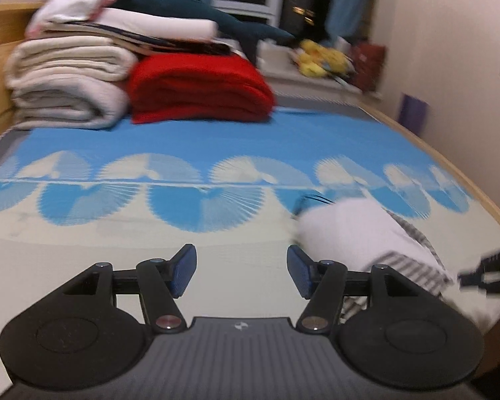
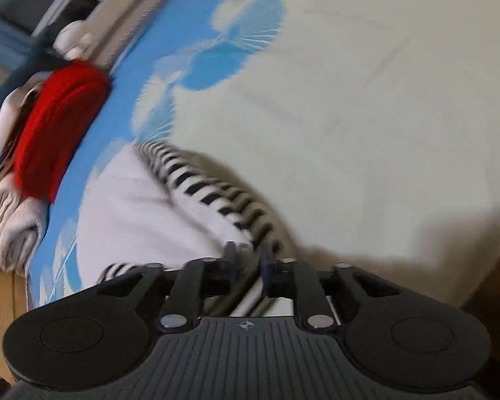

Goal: Fold small clothes

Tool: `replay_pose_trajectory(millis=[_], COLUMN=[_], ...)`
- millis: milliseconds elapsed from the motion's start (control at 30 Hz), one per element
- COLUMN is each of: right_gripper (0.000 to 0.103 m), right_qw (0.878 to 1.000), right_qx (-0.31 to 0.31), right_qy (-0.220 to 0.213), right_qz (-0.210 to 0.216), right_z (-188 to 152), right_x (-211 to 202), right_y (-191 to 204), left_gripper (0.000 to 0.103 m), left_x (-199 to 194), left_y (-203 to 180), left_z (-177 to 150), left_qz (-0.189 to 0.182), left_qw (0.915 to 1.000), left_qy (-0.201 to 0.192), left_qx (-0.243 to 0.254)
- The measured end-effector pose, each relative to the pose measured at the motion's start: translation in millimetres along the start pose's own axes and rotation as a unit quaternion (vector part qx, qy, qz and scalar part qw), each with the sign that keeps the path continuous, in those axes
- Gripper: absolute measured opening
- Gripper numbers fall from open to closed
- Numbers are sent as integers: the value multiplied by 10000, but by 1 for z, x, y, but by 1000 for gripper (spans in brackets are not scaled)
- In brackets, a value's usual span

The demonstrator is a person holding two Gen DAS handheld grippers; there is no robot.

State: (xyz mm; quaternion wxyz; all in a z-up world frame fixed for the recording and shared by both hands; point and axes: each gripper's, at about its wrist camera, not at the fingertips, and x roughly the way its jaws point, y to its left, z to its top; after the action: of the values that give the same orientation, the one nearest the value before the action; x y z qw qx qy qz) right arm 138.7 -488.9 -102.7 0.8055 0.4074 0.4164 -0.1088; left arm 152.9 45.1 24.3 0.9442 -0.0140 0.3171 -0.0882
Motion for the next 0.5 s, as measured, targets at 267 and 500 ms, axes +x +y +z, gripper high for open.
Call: replay_pose_trajectory(millis=[267,500], right_gripper=[67,54], right_qw=[9889,9773], right_qx=[-1395,-1756], right_qy=[182,1115], right_qz=[478,392], right_z=[30,13], right_x=[25,66], right_y=[36,52], left_gripper=[66,66], left_x=[62,119], left_y=[-32,-38], left_z=[-12,-17], left_qz=[-485,-850], left_qw=[9972,9908], left_qy=[515,1043], left_qx=[236,-154])
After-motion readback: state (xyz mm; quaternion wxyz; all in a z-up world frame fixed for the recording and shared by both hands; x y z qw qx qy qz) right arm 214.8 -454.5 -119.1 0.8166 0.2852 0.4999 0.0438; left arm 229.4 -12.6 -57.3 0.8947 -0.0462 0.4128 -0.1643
